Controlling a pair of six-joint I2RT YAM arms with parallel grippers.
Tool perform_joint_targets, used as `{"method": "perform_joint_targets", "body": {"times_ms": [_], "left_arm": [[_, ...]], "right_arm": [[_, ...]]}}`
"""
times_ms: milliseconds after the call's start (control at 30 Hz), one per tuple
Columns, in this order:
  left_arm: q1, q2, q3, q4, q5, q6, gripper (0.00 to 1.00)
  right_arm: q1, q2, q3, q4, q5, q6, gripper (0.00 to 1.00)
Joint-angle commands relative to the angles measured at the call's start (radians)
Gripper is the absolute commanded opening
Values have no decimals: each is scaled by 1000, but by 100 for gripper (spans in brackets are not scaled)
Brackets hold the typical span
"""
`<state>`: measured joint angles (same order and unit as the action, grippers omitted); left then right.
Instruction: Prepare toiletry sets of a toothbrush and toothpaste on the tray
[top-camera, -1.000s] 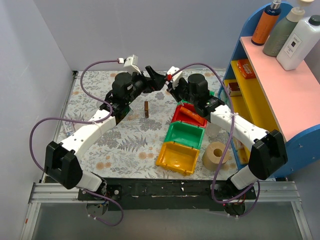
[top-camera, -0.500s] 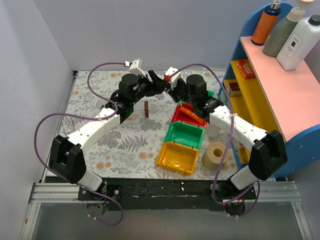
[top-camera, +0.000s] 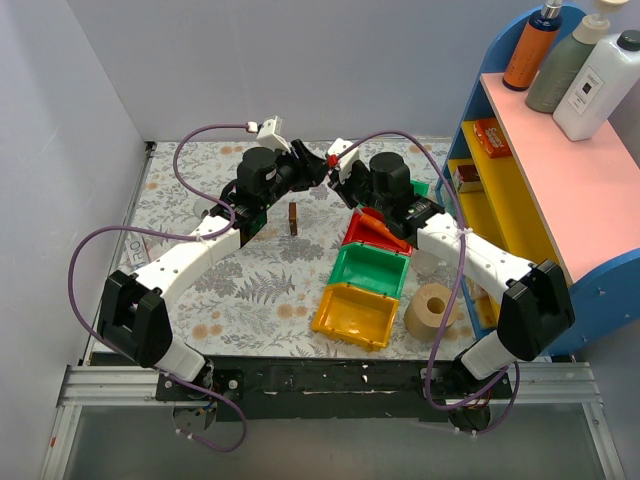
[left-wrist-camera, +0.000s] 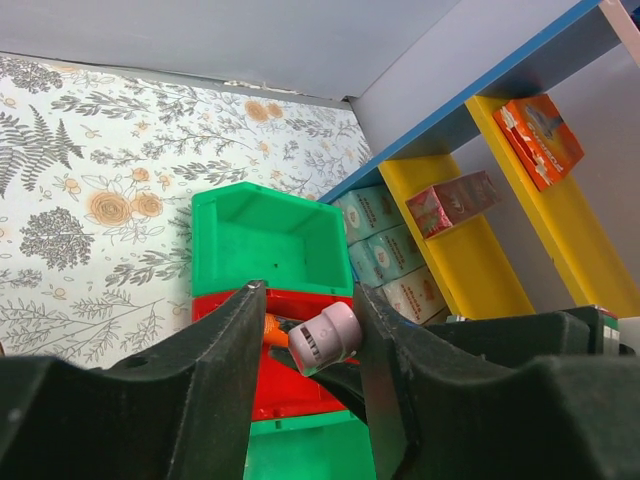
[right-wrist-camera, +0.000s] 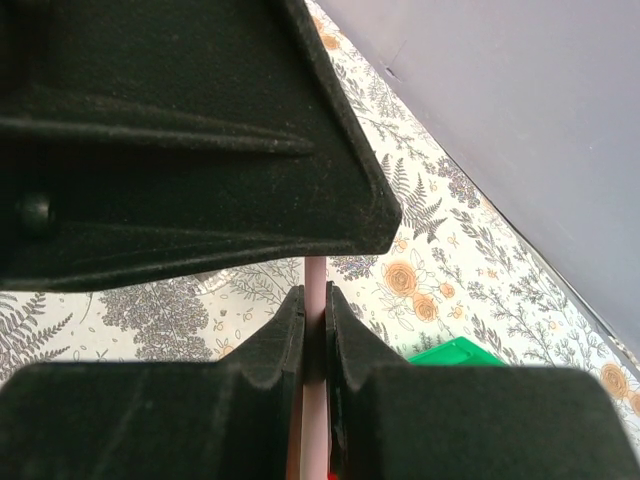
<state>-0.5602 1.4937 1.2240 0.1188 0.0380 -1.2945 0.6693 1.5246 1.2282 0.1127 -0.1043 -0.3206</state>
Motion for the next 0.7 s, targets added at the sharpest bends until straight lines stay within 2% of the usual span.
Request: {"method": "perform_joint_targets", "body": {"times_ms": [0, 467, 500, 600, 667], "left_arm": [[-6, -32, 6, 15, 16, -5, 36], [-6, -7, 17, 4, 11, -2, 0], [-6, -6, 19, 2, 8, 3, 0], [-6, -3, 19, -5, -7, 12, 0], [-6, -4, 20, -7, -19, 23, 0]], "right_arm": [[7, -20, -3, 53, 29, -11, 1], [33, 5, 20, 22, 58, -32, 1], [35, 5, 20, 21, 58, -34, 1], [38, 5, 17, 18, 58, -37, 9], [38, 0, 17, 16, 61, -37, 19]]}}
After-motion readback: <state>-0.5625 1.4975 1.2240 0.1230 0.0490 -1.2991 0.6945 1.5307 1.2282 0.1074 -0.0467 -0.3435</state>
